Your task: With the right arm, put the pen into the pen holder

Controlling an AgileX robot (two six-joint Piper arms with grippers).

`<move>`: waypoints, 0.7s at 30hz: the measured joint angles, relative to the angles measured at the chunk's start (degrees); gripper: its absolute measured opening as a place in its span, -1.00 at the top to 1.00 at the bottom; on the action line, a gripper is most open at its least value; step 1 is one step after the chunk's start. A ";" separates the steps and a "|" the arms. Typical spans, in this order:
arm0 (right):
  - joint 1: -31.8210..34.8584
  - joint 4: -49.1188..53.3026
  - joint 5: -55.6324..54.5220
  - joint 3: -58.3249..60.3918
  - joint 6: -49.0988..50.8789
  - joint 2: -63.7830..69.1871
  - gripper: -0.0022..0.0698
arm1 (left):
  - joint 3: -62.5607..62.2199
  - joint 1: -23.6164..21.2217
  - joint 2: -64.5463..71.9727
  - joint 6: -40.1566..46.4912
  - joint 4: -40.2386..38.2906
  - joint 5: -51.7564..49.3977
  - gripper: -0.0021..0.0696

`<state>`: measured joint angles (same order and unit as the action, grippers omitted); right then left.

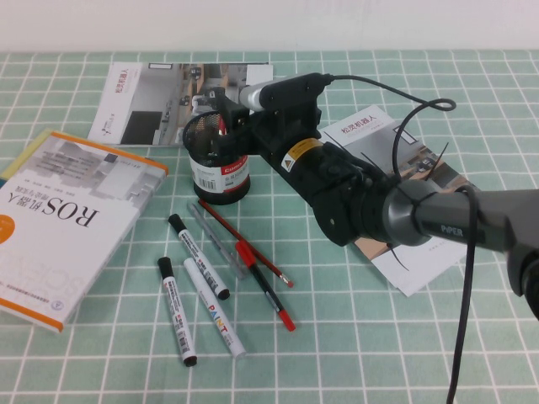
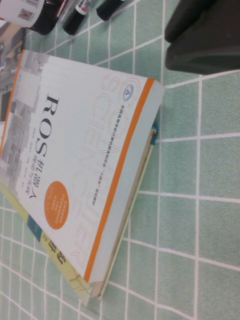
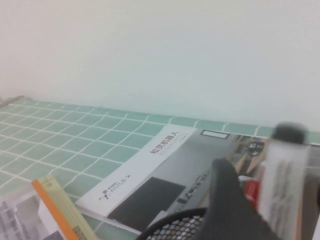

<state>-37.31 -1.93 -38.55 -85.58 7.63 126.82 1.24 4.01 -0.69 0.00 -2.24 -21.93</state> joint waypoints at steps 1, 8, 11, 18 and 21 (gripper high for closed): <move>0.00 -0.16 0.00 0.00 0.00 0.00 -0.01 | 0.00 0.00 0.00 0.00 0.00 0.00 0.95; 0.00 -0.39 1.27 0.00 0.00 -1.59 -0.08 | 0.00 0.00 0.00 0.00 0.00 0.00 0.95; 0.00 1.93 4.64 0.00 0.23 -4.71 -0.03 | 0.00 0.00 0.00 0.00 0.00 0.00 0.95; -0.28 19.83 26.12 0.00 13.93 -17.28 0.74 | 0.00 0.00 0.00 0.00 0.00 0.00 0.95; -1.42 26.90 38.15 0.00 18.53 -23.16 0.92 | 0.00 0.00 0.00 0.00 0.00 0.00 0.95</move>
<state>-38.74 24.97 -0.39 -85.58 26.16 103.66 1.24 4.01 -0.69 0.00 -2.24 -21.93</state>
